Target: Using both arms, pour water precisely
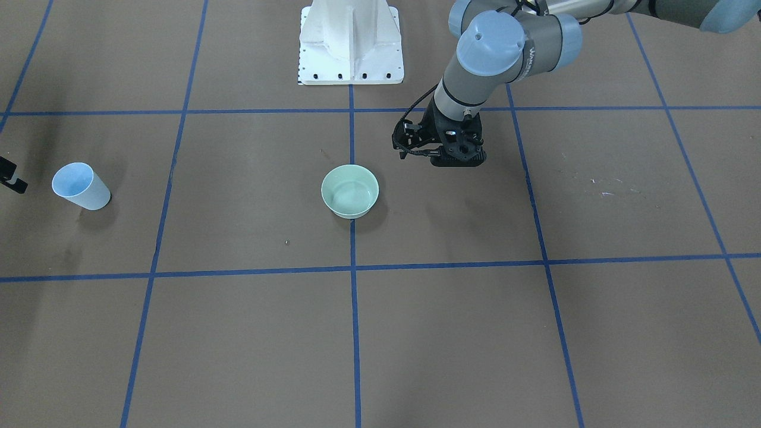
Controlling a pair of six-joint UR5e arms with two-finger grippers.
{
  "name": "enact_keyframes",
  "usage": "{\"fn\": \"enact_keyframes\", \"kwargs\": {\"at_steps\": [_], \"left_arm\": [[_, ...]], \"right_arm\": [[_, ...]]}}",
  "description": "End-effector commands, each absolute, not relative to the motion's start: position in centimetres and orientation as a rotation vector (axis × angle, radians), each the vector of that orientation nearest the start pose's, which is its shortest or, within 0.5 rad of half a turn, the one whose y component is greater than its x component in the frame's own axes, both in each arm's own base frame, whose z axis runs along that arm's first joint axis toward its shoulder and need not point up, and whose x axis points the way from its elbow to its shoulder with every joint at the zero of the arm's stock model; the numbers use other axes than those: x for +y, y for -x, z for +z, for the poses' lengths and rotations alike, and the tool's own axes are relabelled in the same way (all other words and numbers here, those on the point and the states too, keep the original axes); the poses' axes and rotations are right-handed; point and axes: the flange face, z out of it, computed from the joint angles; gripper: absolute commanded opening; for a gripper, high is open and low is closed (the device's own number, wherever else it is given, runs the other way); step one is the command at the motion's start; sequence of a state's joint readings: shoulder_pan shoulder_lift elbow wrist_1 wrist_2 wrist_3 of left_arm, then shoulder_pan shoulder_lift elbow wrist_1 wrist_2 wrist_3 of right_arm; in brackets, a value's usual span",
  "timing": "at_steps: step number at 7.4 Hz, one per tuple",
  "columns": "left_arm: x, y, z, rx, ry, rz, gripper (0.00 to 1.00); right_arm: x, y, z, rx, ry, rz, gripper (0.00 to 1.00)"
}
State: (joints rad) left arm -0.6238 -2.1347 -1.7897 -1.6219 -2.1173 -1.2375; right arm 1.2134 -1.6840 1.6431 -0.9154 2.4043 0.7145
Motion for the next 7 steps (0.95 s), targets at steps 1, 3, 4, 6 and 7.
{"fn": "enact_keyframes", "kwargs": {"at_steps": [1,3,4,6,7], "left_arm": [[-43.7,-46.7,23.1,0.952,0.084,-0.046,0.99],[-43.8,-46.7,23.2,0.949,0.08,-0.05,0.99],[-43.8,-46.6,23.3,0.948,0.081,-0.05,0.99],[-43.9,-46.6,23.3,0.946,0.073,-0.053,0.99],[-43.8,-45.8,24.8,0.92,0.047,-0.075,0.99]], "right_arm": [[-45.0,10.5,59.5,-1.013,-0.127,0.062,0.98],[-44.3,10.4,59.6,-1.035,-0.145,0.069,0.99],[-44.5,10.4,60.4,-1.029,-0.111,0.119,0.99],[-44.8,10.8,61.5,-1.023,-0.006,0.279,0.98],[-45.2,11.2,61.8,-1.008,0.055,0.349,0.98]]}}
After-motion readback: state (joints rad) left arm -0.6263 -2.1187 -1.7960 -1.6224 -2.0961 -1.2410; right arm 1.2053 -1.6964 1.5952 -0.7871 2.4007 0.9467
